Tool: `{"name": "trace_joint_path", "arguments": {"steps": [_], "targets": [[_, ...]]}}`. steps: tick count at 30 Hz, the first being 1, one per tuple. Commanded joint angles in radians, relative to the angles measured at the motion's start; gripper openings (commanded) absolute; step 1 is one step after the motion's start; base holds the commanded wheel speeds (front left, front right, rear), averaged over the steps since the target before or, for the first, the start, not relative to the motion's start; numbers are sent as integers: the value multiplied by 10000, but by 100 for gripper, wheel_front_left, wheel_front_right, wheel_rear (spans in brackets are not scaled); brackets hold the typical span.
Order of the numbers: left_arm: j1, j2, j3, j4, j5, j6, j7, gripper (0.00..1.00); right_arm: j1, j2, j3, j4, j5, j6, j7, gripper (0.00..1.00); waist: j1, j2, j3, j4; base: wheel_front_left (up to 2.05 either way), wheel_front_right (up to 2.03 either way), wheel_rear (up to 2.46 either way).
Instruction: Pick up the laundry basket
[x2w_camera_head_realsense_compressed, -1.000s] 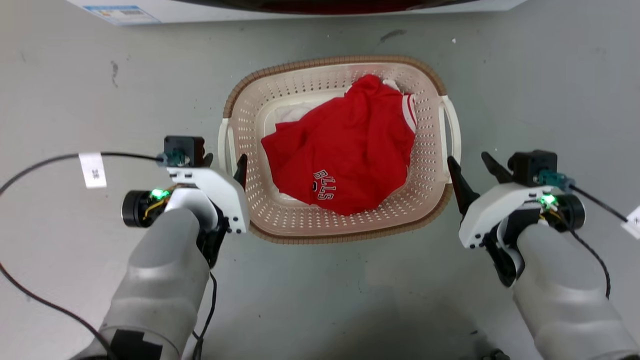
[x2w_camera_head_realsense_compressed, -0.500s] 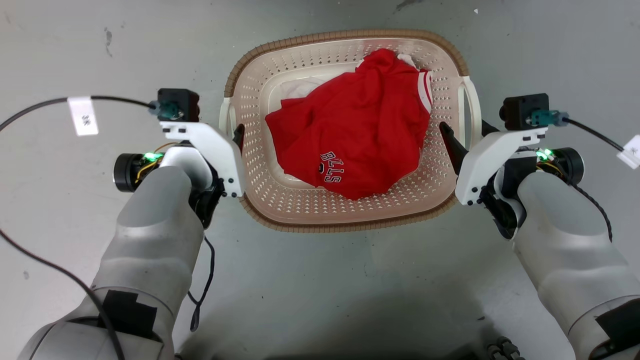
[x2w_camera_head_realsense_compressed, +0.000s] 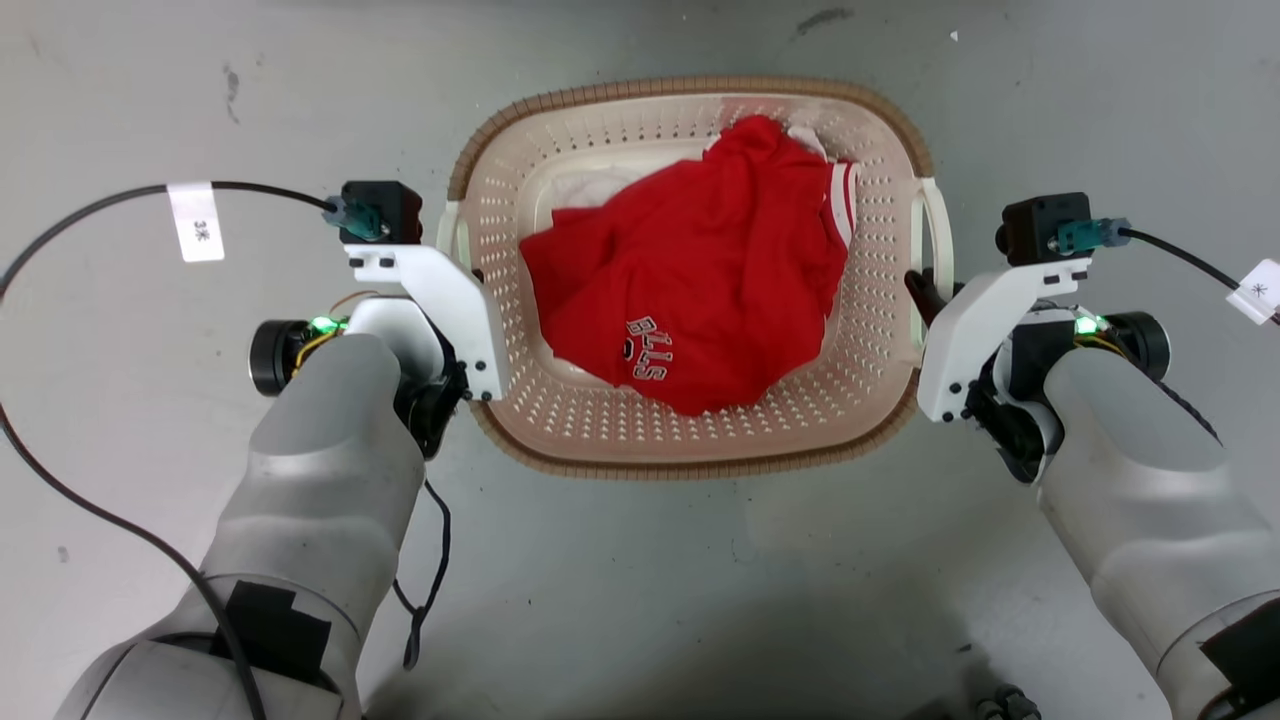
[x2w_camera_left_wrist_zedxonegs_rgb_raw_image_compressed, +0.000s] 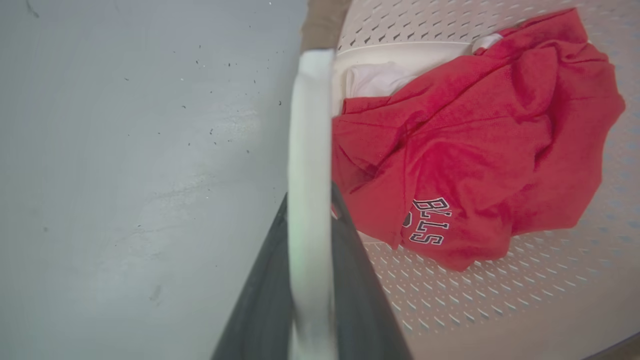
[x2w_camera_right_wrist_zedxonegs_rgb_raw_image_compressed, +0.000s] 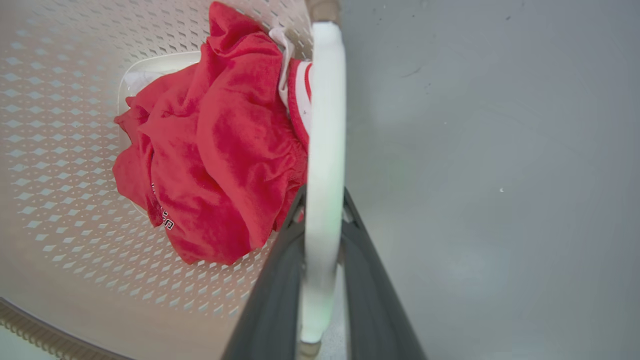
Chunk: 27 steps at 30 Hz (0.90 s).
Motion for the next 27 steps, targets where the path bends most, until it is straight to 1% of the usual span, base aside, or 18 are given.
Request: {"name": "trace_joint_path", "arguments": {"steps": [1, 9, 14, 22, 27], "targets": [[62, -58, -30, -39, -61, -26, 19, 0, 103, 14, 100, -82, 59, 0, 59, 0, -1, -1, -90, 15, 0, 0, 0], [362, -229, -394, -14, -674, -32, 553, 0, 392, -185, 863, -62, 860, 2, 691, 0, -1, -1, -839, 117, 0, 0, 0], [553, -329, -585, 19, -1084, -33, 1062, 0, 587, -285, 1251, 61, 1348, 3, 1464, 0, -1, -1, -1542, 168, 0, 0, 0], [962, -394, -943, 29, -1763, -34, 2222, 0, 921, -489, 1700, 242, 2096, 13, 2977, 0, -1, -1, -3243, 265, 0, 0, 0], [1208, -411, -1142, 52, -2140, -35, 3008, 0, 1022, -416, 1845, 366, 2500, 13, 3851, 0, -1, -1, -4349, 274, 0, 0, 0]]}}
